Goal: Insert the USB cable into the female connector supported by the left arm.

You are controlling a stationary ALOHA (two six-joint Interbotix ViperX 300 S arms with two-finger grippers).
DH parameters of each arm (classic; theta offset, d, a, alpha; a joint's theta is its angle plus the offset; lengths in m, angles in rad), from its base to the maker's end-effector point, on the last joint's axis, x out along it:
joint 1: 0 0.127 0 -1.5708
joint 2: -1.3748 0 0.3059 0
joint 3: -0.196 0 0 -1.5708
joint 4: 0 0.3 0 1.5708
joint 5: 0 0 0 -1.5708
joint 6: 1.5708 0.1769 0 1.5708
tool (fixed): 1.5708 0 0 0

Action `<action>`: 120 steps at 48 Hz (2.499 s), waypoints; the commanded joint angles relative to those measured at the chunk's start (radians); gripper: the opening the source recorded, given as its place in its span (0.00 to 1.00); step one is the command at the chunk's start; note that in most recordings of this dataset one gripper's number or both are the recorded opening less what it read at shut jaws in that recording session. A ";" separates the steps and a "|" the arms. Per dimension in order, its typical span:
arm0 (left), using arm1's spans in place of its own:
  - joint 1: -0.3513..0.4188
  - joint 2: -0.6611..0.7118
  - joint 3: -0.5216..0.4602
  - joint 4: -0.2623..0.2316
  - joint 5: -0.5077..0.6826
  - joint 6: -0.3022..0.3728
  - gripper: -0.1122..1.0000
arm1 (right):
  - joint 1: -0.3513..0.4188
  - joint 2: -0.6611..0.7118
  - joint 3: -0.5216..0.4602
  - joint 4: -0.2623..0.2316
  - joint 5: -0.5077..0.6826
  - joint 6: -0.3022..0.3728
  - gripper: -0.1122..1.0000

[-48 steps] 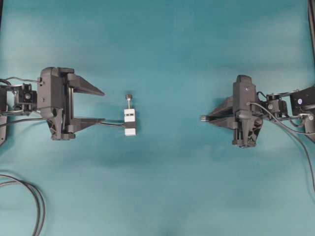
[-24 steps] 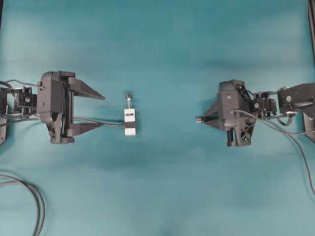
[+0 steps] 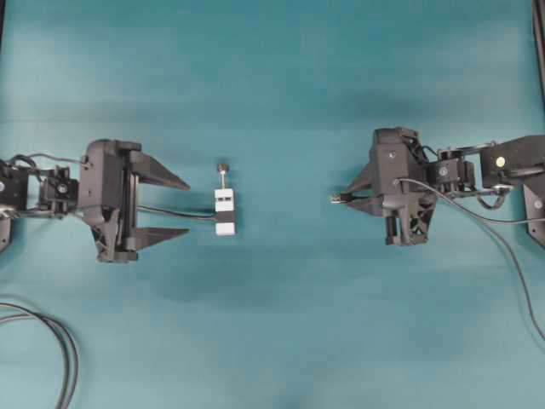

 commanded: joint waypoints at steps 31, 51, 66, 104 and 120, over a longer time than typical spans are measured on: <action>-0.003 0.071 -0.014 -0.003 -0.054 -0.057 0.93 | -0.006 0.091 -0.144 -0.021 -0.026 -0.009 0.30; -0.006 0.140 -0.061 -0.005 -0.058 -0.058 0.93 | 0.034 0.127 -0.232 -0.044 0.044 -0.008 0.30; -0.017 0.156 -0.074 -0.003 -0.054 -0.060 0.93 | 0.063 0.163 -0.293 -0.043 0.058 -0.009 0.30; -0.017 0.176 -0.080 -0.003 -0.051 -0.054 0.89 | 0.075 0.241 -0.437 -0.044 0.163 -0.055 0.30; -0.012 0.178 -0.087 -0.003 -0.044 -0.044 0.88 | 0.075 0.287 -0.491 -0.044 0.175 -0.064 0.30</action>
